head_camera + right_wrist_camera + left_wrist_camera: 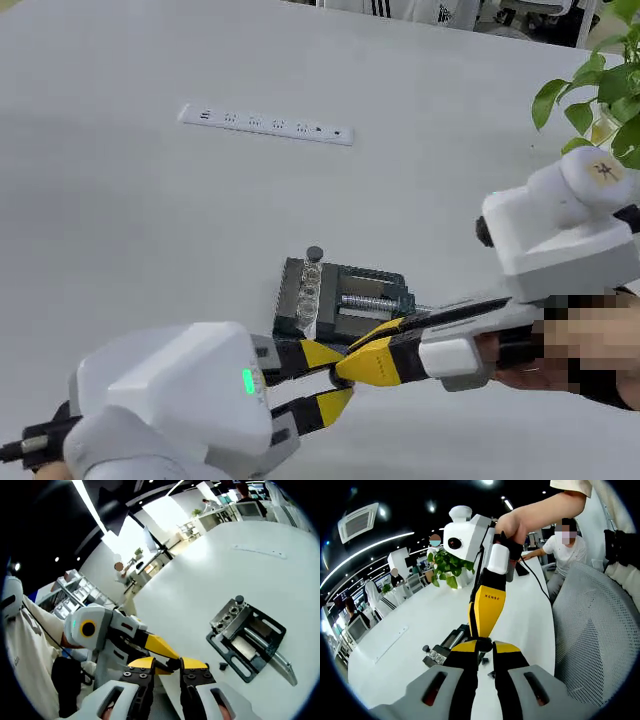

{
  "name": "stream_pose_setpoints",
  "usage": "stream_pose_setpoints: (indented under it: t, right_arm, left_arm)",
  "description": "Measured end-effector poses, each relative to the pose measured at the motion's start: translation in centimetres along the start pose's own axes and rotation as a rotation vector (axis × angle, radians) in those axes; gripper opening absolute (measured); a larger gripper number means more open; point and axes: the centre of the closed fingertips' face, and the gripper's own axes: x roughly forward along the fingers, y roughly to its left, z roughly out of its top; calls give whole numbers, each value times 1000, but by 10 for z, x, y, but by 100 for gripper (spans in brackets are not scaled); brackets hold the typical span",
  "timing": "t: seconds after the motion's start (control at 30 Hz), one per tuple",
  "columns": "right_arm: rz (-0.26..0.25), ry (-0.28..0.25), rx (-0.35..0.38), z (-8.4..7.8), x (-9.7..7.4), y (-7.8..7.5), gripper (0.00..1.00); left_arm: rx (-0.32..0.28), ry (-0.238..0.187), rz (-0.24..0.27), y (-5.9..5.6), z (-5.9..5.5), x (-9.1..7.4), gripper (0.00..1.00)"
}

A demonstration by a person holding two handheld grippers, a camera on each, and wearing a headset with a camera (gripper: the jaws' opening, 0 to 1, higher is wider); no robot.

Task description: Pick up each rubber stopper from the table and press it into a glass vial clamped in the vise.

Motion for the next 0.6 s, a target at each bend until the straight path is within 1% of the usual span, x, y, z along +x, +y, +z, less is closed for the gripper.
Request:
stream_pose_setpoints:
  t: [0.07,0.13,0.2,0.23,0.3,0.33,0.37,0.4,0.43,0.47,0.5,0.53,0.6]
  right_arm:
    - [0,-29,17,1,-4,-3,18]
    - [26,-37,56,0,-7,-1,17]
    - [60,-58,93,0,-9,2,17]
    - [89,-70,126,0,-10,5,17]
    - [121,-92,157,1,-11,8,16]
    - [137,-110,187,3,-12,8,15]
    - [151,-115,201,3,-13,9,14]
    - [164,-128,224,4,-14,7,14]
    - [168,-132,245,4,-14,7,14]
    - [178,-135,248,4,-15,7,14]
    - [200,-146,258,5,-16,9,13]
    - [207,-147,275,4,-15,12,12]
    - [225,-154,282,4,-15,15,11]
  left_arm:
    - [5,-14,-1,1,5,-2,7]
    - [-5,-30,-2,3,8,-3,7]
    - [-8,-44,-8,3,13,-3,7]
    - [-10,-57,-13,2,16,-4,7]
    - [-10,-70,-17,1,19,-4,7]
    - [-8,-82,-27,0,23,-5,7]
    - [-19,-85,-31,0,25,-5,7]
    - [-19,-97,-31,0,28,-6,7]
    - [-21,-100,-31,0,29,-7,7]
    - [-27,-106,-32,0,31,-7,7]
    - [-31,-114,-32,0,33,-8,7]
    - [-29,-116,-31,0,34,-8,7]
    - [-28,-121,-34,0,36,-8,7]
